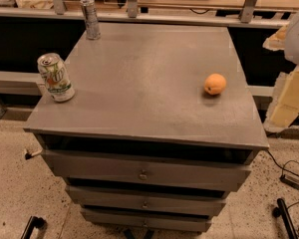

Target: Move orange near redbull can

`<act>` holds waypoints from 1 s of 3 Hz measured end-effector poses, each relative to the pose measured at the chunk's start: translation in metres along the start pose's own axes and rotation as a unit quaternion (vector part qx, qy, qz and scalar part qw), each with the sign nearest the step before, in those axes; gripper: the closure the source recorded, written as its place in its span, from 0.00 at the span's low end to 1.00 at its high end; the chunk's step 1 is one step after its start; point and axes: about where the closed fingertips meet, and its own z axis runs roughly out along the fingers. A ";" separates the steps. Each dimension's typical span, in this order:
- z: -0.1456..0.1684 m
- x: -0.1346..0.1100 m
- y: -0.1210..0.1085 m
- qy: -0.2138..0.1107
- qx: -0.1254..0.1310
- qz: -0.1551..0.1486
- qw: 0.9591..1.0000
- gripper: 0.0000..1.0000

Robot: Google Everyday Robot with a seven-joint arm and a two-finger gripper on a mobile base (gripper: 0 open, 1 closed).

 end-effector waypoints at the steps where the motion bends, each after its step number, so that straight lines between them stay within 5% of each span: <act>1: 0.000 0.000 0.000 0.000 0.000 0.000 1.000 0.00; 3: 0.020 0.006 -0.042 -0.046 0.012 0.020 0.999 0.00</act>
Offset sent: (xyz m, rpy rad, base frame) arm 0.0351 -0.0144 -0.0109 0.0886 -0.0312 -0.0270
